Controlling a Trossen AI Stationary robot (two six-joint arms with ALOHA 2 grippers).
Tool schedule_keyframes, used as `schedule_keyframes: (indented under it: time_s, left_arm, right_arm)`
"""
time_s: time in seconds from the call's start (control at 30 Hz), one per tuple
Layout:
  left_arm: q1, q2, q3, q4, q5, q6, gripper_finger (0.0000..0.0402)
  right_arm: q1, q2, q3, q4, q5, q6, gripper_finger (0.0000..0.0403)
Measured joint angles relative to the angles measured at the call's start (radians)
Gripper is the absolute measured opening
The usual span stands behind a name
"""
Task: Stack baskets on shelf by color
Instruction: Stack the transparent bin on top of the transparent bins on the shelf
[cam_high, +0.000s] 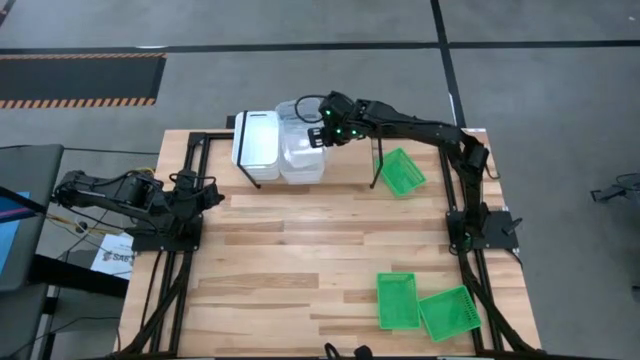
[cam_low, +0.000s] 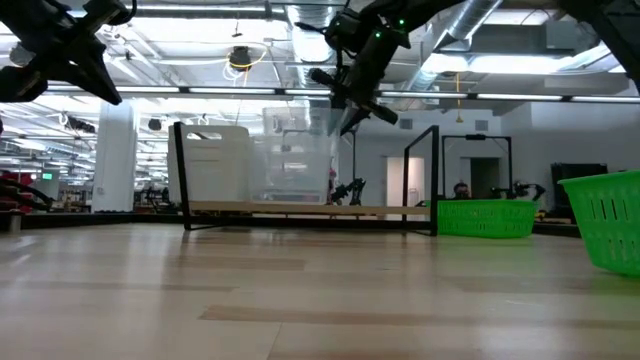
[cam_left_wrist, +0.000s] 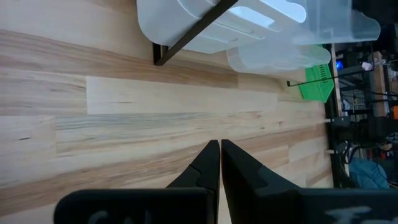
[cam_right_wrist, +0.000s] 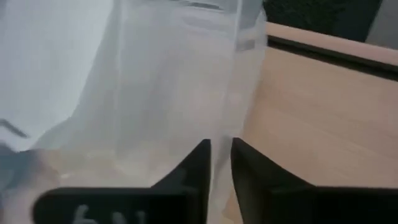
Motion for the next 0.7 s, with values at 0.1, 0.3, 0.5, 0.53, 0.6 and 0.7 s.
schedule_keyframes:
  time_s: [0.1, 0.3, 0.5, 0.53, 0.6, 0.7]
  left_arm:
    - [0.0, 0.0, 0.0, 0.0, -0.004, -0.002, 0.0002]
    - [0.0, 0.0, 0.0, 0.001, -0.022, -0.002, 0.0002]
    - [0.0, 0.0, 0.0, 0.001, -0.029, -0.002, 0.0002]
    - [0.0, 0.0, 0.0, 0.001, -0.029, -0.002, 0.0002]
    - [0.0, 0.0, 0.0, 0.001, -0.03, -0.002, 0.0002]
    - [0.0, 0.0, 0.0, 0.001, -0.031, -0.002, 0.0002]
  right_arm:
    - [0.007, -0.002, 0.001, 0.003, 0.0, -0.003, 0.0038]
    - [0.007, -0.006, 0.001, 0.007, -0.051, 0.008, 0.0015]
    - [0.013, -0.007, 0.001, 0.0, -0.049, 0.088, 0.0005]
    - [0.013, -0.007, 0.001, -0.002, -0.042, 0.109, 0.0006]
    - [0.018, -0.007, 0.001, -0.01, -0.022, 0.151, 0.001]
    - [0.028, -0.007, 0.001, -0.013, 0.028, 0.168, 0.0009]
